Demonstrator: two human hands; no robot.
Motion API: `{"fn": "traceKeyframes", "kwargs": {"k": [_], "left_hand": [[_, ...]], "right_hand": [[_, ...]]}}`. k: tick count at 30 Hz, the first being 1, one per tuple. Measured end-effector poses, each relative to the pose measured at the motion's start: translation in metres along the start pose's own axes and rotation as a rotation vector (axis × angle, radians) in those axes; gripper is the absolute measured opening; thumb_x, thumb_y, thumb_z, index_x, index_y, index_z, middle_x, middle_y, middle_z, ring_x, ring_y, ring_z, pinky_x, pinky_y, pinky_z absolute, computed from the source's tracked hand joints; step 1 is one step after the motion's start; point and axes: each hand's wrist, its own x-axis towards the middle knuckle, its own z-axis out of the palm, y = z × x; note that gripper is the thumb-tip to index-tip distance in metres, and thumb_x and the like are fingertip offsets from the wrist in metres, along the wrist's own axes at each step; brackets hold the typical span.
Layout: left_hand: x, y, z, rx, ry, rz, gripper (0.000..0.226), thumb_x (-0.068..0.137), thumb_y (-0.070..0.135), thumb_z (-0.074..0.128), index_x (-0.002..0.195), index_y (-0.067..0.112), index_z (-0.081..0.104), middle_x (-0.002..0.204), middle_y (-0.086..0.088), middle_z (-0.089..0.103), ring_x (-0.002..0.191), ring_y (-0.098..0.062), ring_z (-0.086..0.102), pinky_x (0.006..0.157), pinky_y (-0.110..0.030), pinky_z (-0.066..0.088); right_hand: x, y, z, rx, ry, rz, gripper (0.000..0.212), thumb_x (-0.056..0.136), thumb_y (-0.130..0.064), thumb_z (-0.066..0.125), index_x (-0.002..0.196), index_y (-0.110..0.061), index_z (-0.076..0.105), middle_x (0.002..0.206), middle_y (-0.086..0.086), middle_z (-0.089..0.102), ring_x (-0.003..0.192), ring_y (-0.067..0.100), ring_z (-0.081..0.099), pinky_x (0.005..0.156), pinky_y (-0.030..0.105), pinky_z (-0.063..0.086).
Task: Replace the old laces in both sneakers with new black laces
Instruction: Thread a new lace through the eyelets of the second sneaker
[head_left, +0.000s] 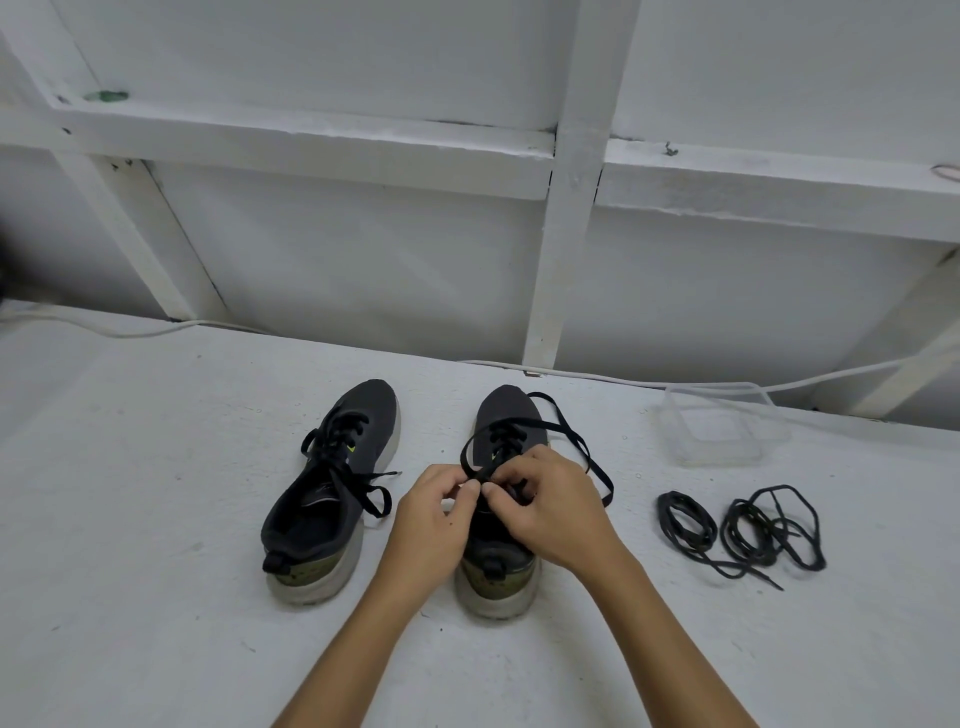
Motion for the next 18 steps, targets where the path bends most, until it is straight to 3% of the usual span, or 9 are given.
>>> {"fn": "traceKeyframes", "kwargs": {"k": [4, 9, 13, 16, 18], "left_hand": [[0.001, -0.001, -0.003, -0.02, -0.057, 0.011, 0.018, 0.1, 0.011, 0.056, 0.092, 0.019, 0.07, 0.102, 0.003, 0.064, 0.093, -0.002, 0.06, 0.076, -0.011, 0.047], [-0.002, 0.002, -0.001, -0.005, 0.032, -0.032, 0.025, 0.101, 0.015, 0.054, 0.109, 0.033, 0.069, 0.098, 0.022, 0.071, 0.094, 0.008, 0.063, 0.076, -0.007, 0.046], [-0.002, -0.002, 0.0, 0.111, 0.115, -0.014, 0.02, 0.099, 0.019, 0.056, 0.102, 0.029, 0.073, 0.088, 0.019, 0.072, 0.086, 0.002, 0.065, 0.071, -0.016, 0.052], [-0.005, 0.001, 0.007, 0.168, 0.174, 0.016, 0.016, 0.098, 0.018, 0.058, 0.095, 0.026, 0.072, 0.083, 0.017, 0.07, 0.082, 0.001, 0.062, 0.065, -0.011, 0.046], [-0.007, 0.002, 0.01, 0.188, 0.217, 0.02, 0.015, 0.098, 0.017, 0.058, 0.095, 0.022, 0.072, 0.083, 0.015, 0.069, 0.082, 0.001, 0.061, 0.064, -0.01, 0.045]], "right_hand": [[0.001, 0.0, -0.001, -0.009, -0.021, -0.002, 0.01, 0.093, -0.041, 0.065, 0.092, -0.035, 0.073, 0.086, -0.014, 0.056, 0.075, 0.005, 0.057, 0.066, 0.022, 0.044], [-0.001, 0.0, -0.012, 0.108, -0.057, -0.027, 0.009, 0.094, -0.031, 0.067, 0.087, -0.034, 0.07, 0.089, -0.015, 0.062, 0.08, 0.005, 0.062, 0.071, 0.016, 0.046], [-0.014, 0.001, -0.026, 0.56, -0.037, 0.159, 0.018, 0.1, -0.019, 0.059, 0.083, -0.023, 0.065, 0.093, -0.008, 0.071, 0.088, 0.012, 0.067, 0.081, 0.033, 0.057], [-0.017, -0.004, -0.021, 0.909, 0.02, 0.338, 0.023, 0.104, -0.016, 0.05, 0.083, -0.016, 0.059, 0.109, -0.002, 0.076, 0.106, 0.019, 0.069, 0.088, 0.039, 0.053], [-0.016, -0.009, -0.019, 1.163, 0.065, 0.413, 0.026, 0.103, -0.015, 0.046, 0.08, -0.014, 0.058, 0.102, 0.007, 0.077, 0.107, 0.024, 0.07, 0.09, 0.041, 0.05]]}}
